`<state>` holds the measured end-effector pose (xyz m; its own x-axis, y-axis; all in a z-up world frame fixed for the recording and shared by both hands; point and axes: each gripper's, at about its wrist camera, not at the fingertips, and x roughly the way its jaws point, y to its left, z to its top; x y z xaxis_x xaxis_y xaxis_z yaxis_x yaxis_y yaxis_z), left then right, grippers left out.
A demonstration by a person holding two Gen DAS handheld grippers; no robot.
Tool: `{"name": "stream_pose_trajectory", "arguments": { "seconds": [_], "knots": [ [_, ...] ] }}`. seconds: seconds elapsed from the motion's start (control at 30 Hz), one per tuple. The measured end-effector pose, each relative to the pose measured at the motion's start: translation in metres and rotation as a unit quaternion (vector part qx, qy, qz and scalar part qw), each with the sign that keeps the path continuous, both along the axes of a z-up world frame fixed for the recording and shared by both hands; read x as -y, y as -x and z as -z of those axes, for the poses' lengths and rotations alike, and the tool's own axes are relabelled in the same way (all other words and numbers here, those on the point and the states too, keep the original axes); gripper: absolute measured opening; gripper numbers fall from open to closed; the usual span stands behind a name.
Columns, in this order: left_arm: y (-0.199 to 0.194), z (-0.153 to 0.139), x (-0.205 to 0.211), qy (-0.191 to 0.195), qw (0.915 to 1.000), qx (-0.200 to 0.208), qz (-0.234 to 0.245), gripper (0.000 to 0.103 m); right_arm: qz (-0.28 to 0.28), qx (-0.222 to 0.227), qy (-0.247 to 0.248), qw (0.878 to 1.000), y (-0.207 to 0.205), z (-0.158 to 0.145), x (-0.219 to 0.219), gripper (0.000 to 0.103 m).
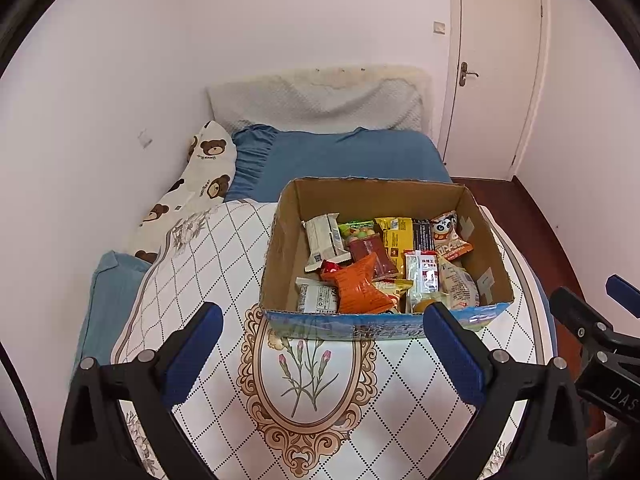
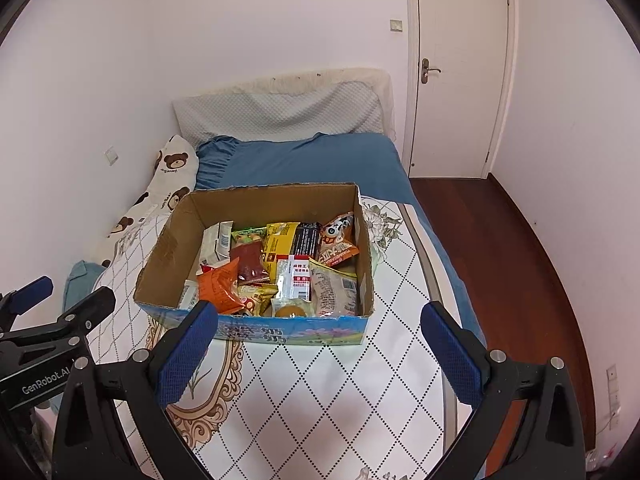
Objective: Organize snacks
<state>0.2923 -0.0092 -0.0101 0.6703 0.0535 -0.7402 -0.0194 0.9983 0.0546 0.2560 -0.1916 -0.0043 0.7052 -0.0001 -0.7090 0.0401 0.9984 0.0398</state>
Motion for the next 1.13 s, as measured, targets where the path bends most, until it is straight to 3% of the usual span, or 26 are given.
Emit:
{"name": "stream_pose_trajectory", "arguments": {
  "seconds": [1.13],
  "knots": [
    [0.004,-0.010,0.007,0.001,0.9999,0.015,0.004,0.103,0.008,0.003,0.001,1.000,0.003,-0.004,0.000,0.103]
  ]
}}
